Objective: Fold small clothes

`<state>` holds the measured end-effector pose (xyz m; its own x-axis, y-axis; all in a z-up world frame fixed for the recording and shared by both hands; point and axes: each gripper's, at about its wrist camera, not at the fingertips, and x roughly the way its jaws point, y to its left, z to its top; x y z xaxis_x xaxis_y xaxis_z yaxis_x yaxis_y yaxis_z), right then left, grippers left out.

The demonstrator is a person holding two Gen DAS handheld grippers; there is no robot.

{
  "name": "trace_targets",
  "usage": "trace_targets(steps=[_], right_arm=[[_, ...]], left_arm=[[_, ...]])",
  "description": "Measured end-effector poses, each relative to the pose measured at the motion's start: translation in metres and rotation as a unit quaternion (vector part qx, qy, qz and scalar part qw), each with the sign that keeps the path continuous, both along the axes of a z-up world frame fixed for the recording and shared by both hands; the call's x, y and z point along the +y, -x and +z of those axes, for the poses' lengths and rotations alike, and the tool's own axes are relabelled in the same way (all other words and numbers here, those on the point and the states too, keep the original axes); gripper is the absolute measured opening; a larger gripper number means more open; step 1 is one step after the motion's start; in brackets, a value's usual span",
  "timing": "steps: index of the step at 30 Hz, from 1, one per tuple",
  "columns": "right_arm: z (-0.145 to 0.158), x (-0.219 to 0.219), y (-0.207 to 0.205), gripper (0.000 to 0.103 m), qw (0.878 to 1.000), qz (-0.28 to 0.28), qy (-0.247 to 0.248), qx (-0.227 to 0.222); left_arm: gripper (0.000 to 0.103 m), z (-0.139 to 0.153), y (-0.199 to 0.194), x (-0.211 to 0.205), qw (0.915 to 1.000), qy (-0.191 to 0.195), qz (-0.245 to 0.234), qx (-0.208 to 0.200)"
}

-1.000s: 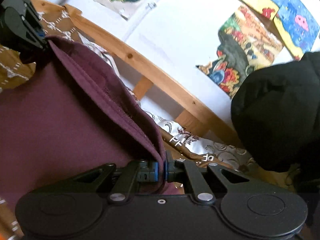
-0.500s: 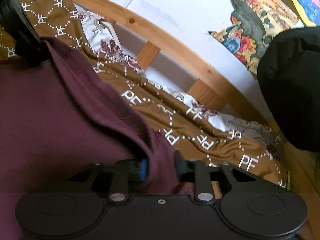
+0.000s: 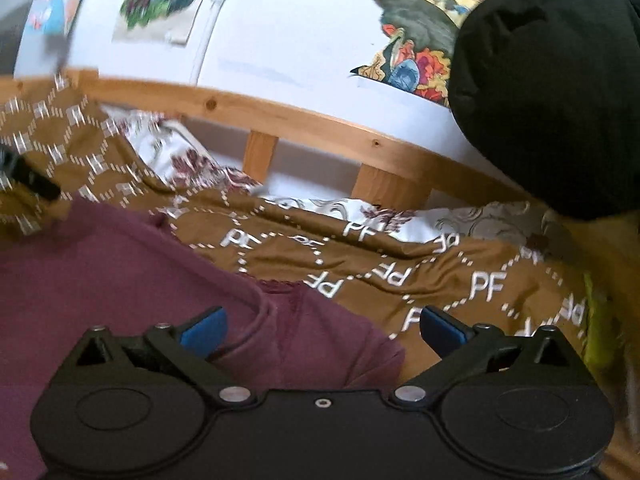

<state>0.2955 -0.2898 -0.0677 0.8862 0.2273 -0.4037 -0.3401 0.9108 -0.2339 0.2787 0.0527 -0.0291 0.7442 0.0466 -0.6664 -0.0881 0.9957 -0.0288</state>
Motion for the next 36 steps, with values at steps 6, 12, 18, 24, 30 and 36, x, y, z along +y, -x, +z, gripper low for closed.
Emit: trace_targets(steps=[6, 12, 18, 24, 30, 36], right_arm=[[-0.011, -0.005, 0.017, 0.102, 0.997, 0.044, -0.02, 0.066], [-0.045, 0.028, 0.039, 0.102, 0.981, 0.093, 0.163, 0.042], [-0.052, 0.04, 0.04, 0.099, 0.978, 0.1, 0.182, 0.007], [-0.051, 0.04, 0.03, 0.01, 0.981, 0.088, 0.176, -0.007], [-0.034, 0.017, 0.01, 0.007, 0.993, 0.011, 0.117, -0.032], [-0.036, -0.013, -0.014, 0.006, 0.994, -0.061, 0.09, -0.027]], left_arm=[[0.102, -0.011, -0.003, 0.009, 0.9994, -0.008, 0.022, 0.027], [0.102, -0.032, -0.017, 0.017, 0.9969, 0.007, 0.057, 0.053], [0.102, -0.042, -0.021, 0.036, 0.9913, 0.068, 0.093, 0.063], [0.102, -0.043, -0.023, 0.047, 0.9865, 0.102, 0.112, 0.063], [0.102, -0.044, -0.028, 0.044, 0.9871, 0.095, 0.114, 0.06], [0.102, -0.049, -0.031, 0.037, 0.9889, 0.075, 0.111, 0.065]])
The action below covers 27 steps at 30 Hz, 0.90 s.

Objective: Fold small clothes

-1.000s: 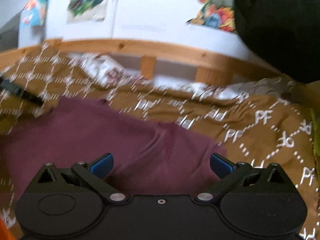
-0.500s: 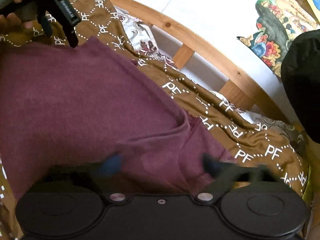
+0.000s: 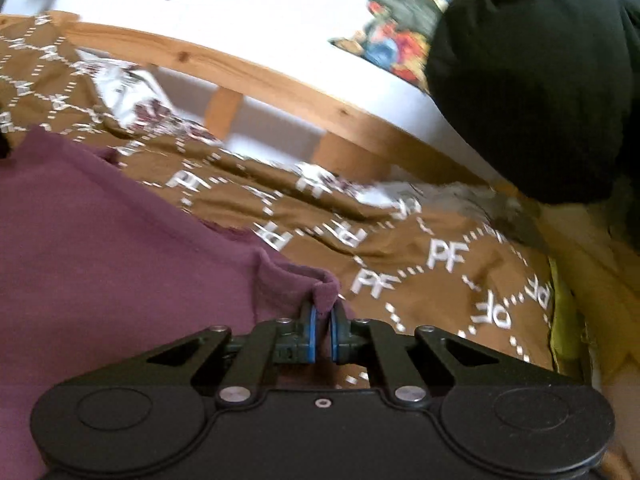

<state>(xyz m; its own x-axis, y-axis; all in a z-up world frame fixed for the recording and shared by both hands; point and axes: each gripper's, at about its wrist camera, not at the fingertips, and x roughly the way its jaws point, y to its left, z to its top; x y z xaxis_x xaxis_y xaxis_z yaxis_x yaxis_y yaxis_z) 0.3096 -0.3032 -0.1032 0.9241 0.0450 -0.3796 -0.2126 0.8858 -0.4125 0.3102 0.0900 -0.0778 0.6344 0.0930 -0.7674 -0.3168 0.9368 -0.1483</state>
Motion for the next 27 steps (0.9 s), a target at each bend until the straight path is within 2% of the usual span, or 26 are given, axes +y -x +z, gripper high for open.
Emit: trace_targets(steps=[7, 10, 13, 15, 17, 20, 21, 24, 27], right_arm=[[-0.007, 0.001, -0.009, 0.006, 1.0, -0.001, 0.015, -0.012], [-0.008, 0.0, -0.012, 0.011, 1.0, -0.009, 0.008, 0.005], [-0.005, -0.004, -0.011, 0.035, 1.0, -0.029, 0.0, 0.002], [0.0, -0.01, -0.011, 0.063, 0.999, -0.053, -0.011, -0.001], [0.003, -0.019, -0.011, 0.074, 0.996, -0.081, -0.026, -0.001], [0.007, -0.031, -0.007, 0.078, 0.992, -0.114, -0.048, 0.003], [0.009, -0.033, -0.003, 0.083, 0.992, -0.112, -0.055, 0.002], [0.014, -0.032, 0.013, 0.1, 0.995, -0.065, -0.081, 0.008], [0.014, -0.018, 0.021, 0.1, 0.997, -0.028, -0.073, 0.024]], left_arm=[[0.102, 0.001, 0.001, 0.0, 1.0, 0.001, -0.002, -0.001], [0.102, 0.002, 0.002, 0.001, 1.0, 0.004, -0.002, -0.001], [0.102, 0.005, 0.006, 0.002, 1.0, 0.006, 0.001, -0.003], [0.102, 0.007, 0.01, 0.003, 1.0, 0.005, 0.004, -0.005], [0.102, 0.01, 0.015, 0.004, 0.9999, 0.003, 0.007, -0.007], [0.102, 0.016, 0.023, 0.005, 0.9999, 0.003, 0.013, -0.01], [0.102, 0.017, 0.027, 0.005, 0.9998, 0.004, 0.014, -0.011], [0.102, 0.019, 0.037, -0.001, 0.9999, 0.003, 0.003, -0.012], [0.102, 0.02, 0.046, -0.015, 0.9995, -0.01, -0.027, -0.009]])
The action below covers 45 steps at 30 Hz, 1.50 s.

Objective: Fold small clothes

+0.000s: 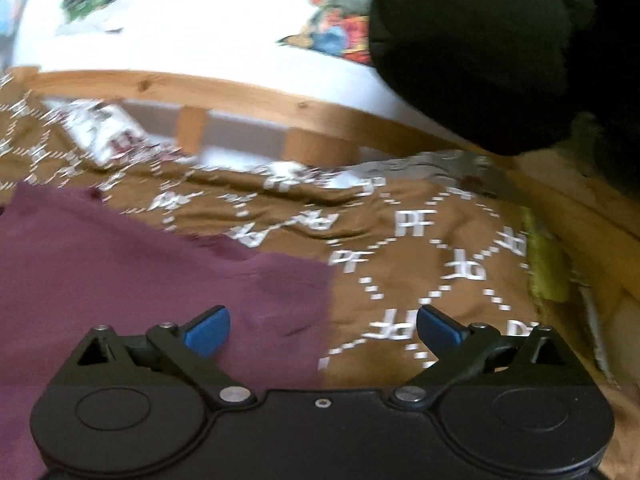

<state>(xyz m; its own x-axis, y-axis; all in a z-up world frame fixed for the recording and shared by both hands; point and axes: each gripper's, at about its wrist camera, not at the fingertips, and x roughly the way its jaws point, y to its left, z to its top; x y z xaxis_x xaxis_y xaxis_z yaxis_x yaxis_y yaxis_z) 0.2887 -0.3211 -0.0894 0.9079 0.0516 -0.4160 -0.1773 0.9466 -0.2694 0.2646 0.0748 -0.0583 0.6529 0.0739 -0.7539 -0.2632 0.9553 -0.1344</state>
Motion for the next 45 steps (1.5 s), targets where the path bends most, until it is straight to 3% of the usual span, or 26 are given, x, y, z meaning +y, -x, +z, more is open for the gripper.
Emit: trace_targets(steps=[3, 6, 10, 14, 17, 24, 28, 32, 36, 41, 45], right_arm=[[-0.008, 0.009, -0.005, 0.1, 0.999, -0.004, 0.034, 0.016], [-0.013, -0.001, -0.012, 0.1, 0.998, -0.05, 0.042, 0.01], [-0.01, -0.026, -0.019, 0.101, 0.993, -0.121, 0.008, 0.008], [-0.007, -0.042, -0.011, 0.101, 0.99, -0.139, -0.033, 0.006], [0.003, -0.046, 0.001, 0.102, 0.988, -0.144, -0.049, -0.012], [0.036, -0.049, 0.041, 0.102, 0.983, -0.154, -0.086, -0.055], [0.046, -0.045, 0.067, 0.102, 0.98, -0.152, -0.116, -0.059], [0.051, -0.031, 0.09, 0.102, 0.981, -0.138, -0.124, -0.055], [0.049, -0.014, 0.112, 0.102, 0.984, -0.11, -0.135, -0.04], [0.038, 0.018, 0.125, 0.102, 0.988, -0.05, -0.148, 0.015], [0.03, 0.049, 0.129, 0.102, 0.993, -0.002, -0.113, 0.036]], left_arm=[[0.102, -0.001, 0.009, -0.017, 0.9992, -0.025, -0.031, 0.003], [0.102, -0.008, 0.012, -0.038, 0.9957, -0.065, -0.063, 0.016], [0.102, -0.015, 0.015, -0.06, 0.9862, -0.135, -0.095, 0.013], [0.102, -0.011, 0.021, -0.066, 0.9825, -0.156, -0.101, -0.001], [0.102, -0.005, 0.027, -0.06, 0.9865, -0.137, -0.089, 0.001], [0.102, 0.029, 0.057, -0.018, 0.9982, -0.048, -0.029, -0.021], [0.102, 0.041, 0.084, 0.014, 0.9986, 0.007, 0.021, -0.047], [0.102, 0.044, 0.105, 0.035, 0.9961, 0.035, 0.065, -0.049], [0.102, 0.041, 0.113, 0.042, 0.9951, 0.044, 0.082, -0.032], [0.102, 0.034, 0.111, 0.039, 0.9956, 0.063, 0.067, -0.014], [0.102, 0.028, 0.105, 0.033, 0.9959, 0.07, 0.056, -0.006]])
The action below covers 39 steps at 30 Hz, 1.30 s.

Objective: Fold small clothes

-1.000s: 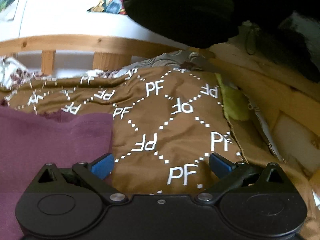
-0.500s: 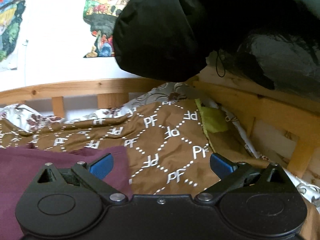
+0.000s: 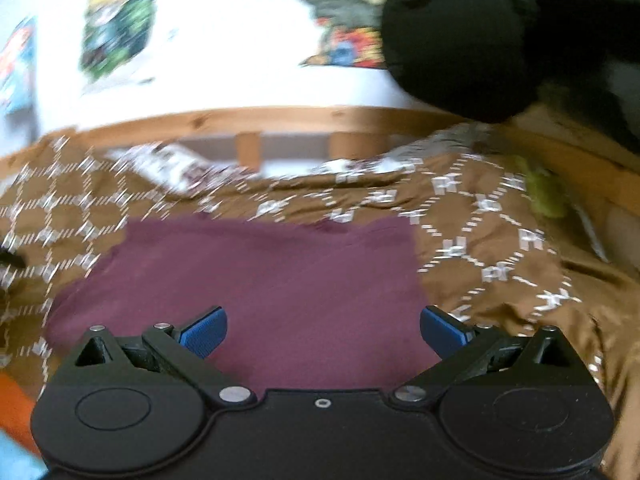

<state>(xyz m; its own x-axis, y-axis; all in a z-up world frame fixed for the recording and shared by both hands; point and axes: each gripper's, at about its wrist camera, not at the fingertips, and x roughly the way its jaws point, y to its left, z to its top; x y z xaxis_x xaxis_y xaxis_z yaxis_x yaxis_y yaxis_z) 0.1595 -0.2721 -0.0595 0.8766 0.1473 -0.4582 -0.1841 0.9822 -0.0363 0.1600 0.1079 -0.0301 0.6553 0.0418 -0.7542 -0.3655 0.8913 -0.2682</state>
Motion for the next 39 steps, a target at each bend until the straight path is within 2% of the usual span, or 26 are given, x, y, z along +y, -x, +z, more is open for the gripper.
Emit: trace_targets(steps=[5, 10, 13, 16, 18, 19, 21, 22, 23, 24, 29, 39], right_arm=[[-0.01, 0.024, -0.001, 0.102, 0.998, 0.038, 0.039, 0.007], [-0.017, 0.024, -0.013, 0.102, 0.998, 0.034, 0.036, 0.027], [-0.019, 0.018, -0.018, 0.102, 0.999, 0.023, 0.028, 0.035], [-0.023, 0.014, -0.023, 0.102, 0.999, 0.014, 0.019, 0.045], [-0.024, 0.012, -0.026, 0.102, 0.998, 0.012, 0.016, 0.052], [-0.025, 0.011, -0.026, 0.102, 0.998, 0.011, 0.015, 0.054], [-0.026, 0.011, -0.028, 0.102, 0.998, 0.01, 0.013, 0.056], [-0.027, 0.011, -0.028, 0.102, 0.998, 0.011, 0.014, 0.057], [-0.027, 0.011, -0.028, 0.102, 0.998, 0.011, 0.014, 0.057], [-0.027, 0.011, -0.028, 0.102, 0.998, 0.012, 0.014, 0.058], [-0.026, 0.012, -0.029, 0.102, 0.998, 0.017, 0.013, 0.059], [-0.024, 0.012, -0.026, 0.102, 0.998, 0.009, 0.013, 0.056]], left_arm=[[0.102, -0.007, -0.008, -0.007, 0.9998, 0.01, -0.018, 0.004], [0.102, -0.009, -0.014, -0.022, 0.9979, 0.014, -0.062, -0.008], [0.095, -0.014, -0.021, -0.033, 0.9963, 0.007, -0.085, -0.001], [0.078, -0.02, -0.026, -0.042, 0.9945, 0.002, -0.103, 0.014], [0.058, -0.024, -0.029, -0.045, 0.9935, 0.002, -0.112, 0.023], [0.053, -0.026, -0.03, -0.045, 0.993, 0.004, -0.115, 0.028], [0.029, -0.03, -0.032, -0.045, 0.9922, 0.012, -0.119, 0.035], [0.023, -0.031, -0.033, -0.045, 0.9919, 0.013, -0.12, 0.04], [0.009, -0.032, -0.033, -0.046, 0.9918, 0.009, -0.12, 0.043], [0.005, -0.032, -0.032, -0.047, 0.9919, 0.0, -0.12, 0.043], [0.003, -0.022, -0.023, -0.051, 0.9923, -0.032, -0.117, 0.026], [0.002, -0.026, -0.017, -0.042, 0.9924, -0.029, -0.094, 0.074]])
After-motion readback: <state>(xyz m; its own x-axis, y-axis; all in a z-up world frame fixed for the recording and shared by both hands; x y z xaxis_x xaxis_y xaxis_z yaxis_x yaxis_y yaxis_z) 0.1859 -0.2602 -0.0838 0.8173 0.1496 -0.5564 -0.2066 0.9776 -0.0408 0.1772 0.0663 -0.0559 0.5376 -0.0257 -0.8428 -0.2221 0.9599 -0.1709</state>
